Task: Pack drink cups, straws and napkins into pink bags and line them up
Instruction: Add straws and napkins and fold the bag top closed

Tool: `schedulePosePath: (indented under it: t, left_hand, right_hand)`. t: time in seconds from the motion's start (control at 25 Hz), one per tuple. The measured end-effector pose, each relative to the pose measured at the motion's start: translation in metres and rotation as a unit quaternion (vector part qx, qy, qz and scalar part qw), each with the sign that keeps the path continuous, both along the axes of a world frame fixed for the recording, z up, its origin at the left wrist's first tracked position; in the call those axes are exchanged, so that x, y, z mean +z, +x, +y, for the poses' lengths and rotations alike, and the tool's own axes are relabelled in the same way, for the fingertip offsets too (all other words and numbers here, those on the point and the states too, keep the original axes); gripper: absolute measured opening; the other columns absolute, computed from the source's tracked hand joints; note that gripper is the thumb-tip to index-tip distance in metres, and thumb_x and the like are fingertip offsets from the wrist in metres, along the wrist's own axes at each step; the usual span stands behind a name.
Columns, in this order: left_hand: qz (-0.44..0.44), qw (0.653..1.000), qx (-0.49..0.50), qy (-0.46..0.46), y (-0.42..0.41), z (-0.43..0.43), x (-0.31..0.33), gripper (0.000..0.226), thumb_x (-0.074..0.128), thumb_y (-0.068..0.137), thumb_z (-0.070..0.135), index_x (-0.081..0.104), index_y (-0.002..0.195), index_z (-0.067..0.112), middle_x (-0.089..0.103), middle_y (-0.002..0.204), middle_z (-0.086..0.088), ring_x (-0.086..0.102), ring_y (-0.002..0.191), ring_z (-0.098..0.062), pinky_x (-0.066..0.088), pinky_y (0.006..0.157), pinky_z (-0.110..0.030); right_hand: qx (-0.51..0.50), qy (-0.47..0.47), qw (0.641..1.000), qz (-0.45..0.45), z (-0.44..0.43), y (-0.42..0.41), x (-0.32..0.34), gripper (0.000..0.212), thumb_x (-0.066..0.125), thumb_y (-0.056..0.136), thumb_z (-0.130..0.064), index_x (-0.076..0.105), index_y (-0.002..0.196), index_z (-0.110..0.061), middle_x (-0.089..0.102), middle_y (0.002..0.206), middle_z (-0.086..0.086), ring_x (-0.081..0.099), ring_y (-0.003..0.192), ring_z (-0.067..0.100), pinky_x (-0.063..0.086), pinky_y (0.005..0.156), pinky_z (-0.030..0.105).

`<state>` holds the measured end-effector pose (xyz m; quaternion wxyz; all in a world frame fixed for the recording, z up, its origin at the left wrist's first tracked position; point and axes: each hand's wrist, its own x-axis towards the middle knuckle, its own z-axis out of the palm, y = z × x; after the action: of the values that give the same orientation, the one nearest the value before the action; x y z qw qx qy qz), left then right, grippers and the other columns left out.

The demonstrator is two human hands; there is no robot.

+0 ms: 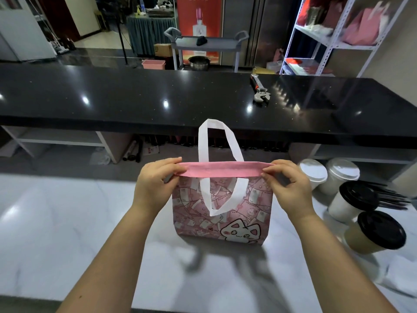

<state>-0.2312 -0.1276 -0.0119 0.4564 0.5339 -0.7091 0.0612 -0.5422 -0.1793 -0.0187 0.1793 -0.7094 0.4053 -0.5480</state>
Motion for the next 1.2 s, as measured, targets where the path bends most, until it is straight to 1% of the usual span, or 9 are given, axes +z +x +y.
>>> schedulePosePath:
  t: [0.08,0.16,0.28,0.36,0.52,0.64,0.76,1.12,1.2]
  left_hand:
    - [-0.020,1.000,-0.010,0.022,0.007,0.003,-0.001,0.026,0.078,0.075,0.007,0.076,0.101,0.008,0.068,0.117,-0.009,0.067,0.105,-0.024,0.053,0.090,-0.042]
    - [-0.033,0.999,-0.003,0.032,0.007,0.005,-0.001,0.033,0.079,0.077,0.026,0.075,0.106,0.011,0.068,0.119,-0.006,0.063,0.110,-0.024,0.049,0.095,-0.045]
    - [-0.058,0.998,0.028,0.012,-0.013,-0.002,0.008,0.029,0.080,0.078,0.028,0.075,0.102,0.013,0.072,0.105,0.000,0.065,0.100,-0.021,0.047,0.087,-0.049]
    - [-0.085,0.995,0.046,0.016,-0.037,-0.007,0.014,0.030,0.079,0.078,0.031,0.073,0.105,0.020,0.071,0.100,0.007,0.063,0.096,-0.016,0.038,0.089,-0.042]
    - [-0.117,0.990,0.052,0.049,-0.081,-0.014,0.019,0.020,0.071,0.084,0.028,0.072,0.103,0.026,0.070,0.095,0.009,0.061,0.092,-0.017,0.029,0.084,-0.038]
    - [-0.114,0.989,0.055,0.075,-0.093,-0.017,0.017,0.009,0.067,0.084,0.021,0.072,0.092,0.024,0.069,0.088,0.007,0.062,0.090,-0.019,0.028,0.083,-0.038]
    - [-0.131,0.988,0.053,0.064,-0.093,-0.017,0.013,0.005,0.071,0.081,0.016,0.070,0.084,0.020,0.069,0.081,0.006,0.063,0.081,-0.022,0.026,0.081,-0.037]
    - [-0.158,0.984,0.081,0.031,-0.067,-0.011,0.006,0.006,0.068,0.083,0.012,0.068,0.085,0.018,0.065,0.077,0.006,0.060,0.074,-0.022,0.026,0.082,-0.037]
    - [-0.160,0.983,0.082,0.034,-0.061,-0.011,0.008,0.003,0.069,0.085,0.017,0.068,0.085,0.020,0.065,0.077,0.007,0.060,0.075,-0.021,0.027,0.084,-0.037]
  right_hand:
    - [0.005,0.058,0.997,-0.050,0.004,0.003,0.001,0.027,0.074,0.077,0.005,0.065,0.093,-0.015,0.063,0.091,-0.002,0.061,0.088,0.008,0.049,0.082,0.021]
    - [0.011,0.099,0.995,-0.032,0.010,0.004,0.007,0.037,0.073,0.079,0.002,0.062,0.107,-0.018,0.062,0.094,-0.007,0.060,0.089,0.005,0.050,0.083,0.019]
    - [-0.049,0.004,0.979,0.198,0.007,0.008,0.023,0.033,0.075,0.079,-0.008,0.067,0.111,-0.013,0.065,0.100,-0.001,0.057,0.095,0.018,0.049,0.087,0.039]
    - [-0.070,-0.040,0.952,0.294,0.003,0.021,0.037,0.026,0.076,0.077,-0.013,0.071,0.102,-0.011,0.067,0.095,0.002,0.057,0.093,0.028,0.045,0.084,0.048]
    - [-0.037,0.000,0.923,0.382,0.008,0.061,0.046,0.012,0.067,0.084,-0.017,0.069,0.095,-0.014,0.065,0.093,0.001,0.055,0.090,0.028,0.034,0.074,0.038]
    - [-0.060,-0.004,0.919,0.391,0.013,0.074,0.037,0.006,0.062,0.083,-0.007,0.066,0.086,-0.011,0.064,0.083,0.005,0.053,0.082,0.029,0.028,0.068,0.034]
    - [-0.061,-0.020,0.929,0.364,0.014,0.071,0.031,0.010,0.066,0.075,0.001,0.066,0.076,-0.008,0.063,0.073,0.005,0.054,0.074,0.029,0.035,0.067,0.036]
    - [-0.087,-0.028,0.931,0.354,0.012,0.052,0.028,0.022,0.065,0.072,0.010,0.063,0.070,-0.012,0.056,0.067,0.001,0.051,0.068,0.026,0.027,0.068,0.032]
    - [-0.090,-0.025,0.924,0.371,0.010,0.048,0.031,0.017,0.065,0.078,0.003,0.065,0.074,-0.013,0.058,0.070,0.000,0.053,0.072,0.025,0.029,0.071,0.034]
